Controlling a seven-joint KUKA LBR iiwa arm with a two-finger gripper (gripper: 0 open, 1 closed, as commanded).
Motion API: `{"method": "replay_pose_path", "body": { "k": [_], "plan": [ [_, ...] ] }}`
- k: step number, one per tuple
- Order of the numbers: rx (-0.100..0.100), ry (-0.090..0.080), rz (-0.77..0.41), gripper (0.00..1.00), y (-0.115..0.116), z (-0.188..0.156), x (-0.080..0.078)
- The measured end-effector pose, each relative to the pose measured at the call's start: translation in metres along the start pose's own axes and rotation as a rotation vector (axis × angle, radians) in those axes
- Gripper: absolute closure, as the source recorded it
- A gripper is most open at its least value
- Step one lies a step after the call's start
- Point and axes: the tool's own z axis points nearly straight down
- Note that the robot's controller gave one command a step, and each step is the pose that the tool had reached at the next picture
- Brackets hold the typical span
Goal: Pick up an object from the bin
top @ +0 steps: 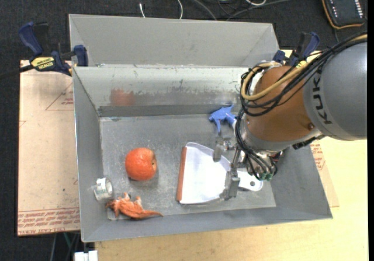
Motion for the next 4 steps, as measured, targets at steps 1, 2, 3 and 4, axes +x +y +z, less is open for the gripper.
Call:
{"method": "replay_pose_path", "body": {
  "k": [1, 2, 3, 4],
  "plan": [
    [0.000, -0.007, 0.000, 0.00, 0.000, -0.003, -0.002],
    [-0.001, -0.019, 0.056, 0.00, -0.031, 0.067, 0.021],
    [-0.003, -0.023, 0.069, 0.00, -0.040, 0.068, 0.016],
    [-0.003, -0.025, 0.059, 0.00, -0.032, 0.067, 0.018]
  ]
}}
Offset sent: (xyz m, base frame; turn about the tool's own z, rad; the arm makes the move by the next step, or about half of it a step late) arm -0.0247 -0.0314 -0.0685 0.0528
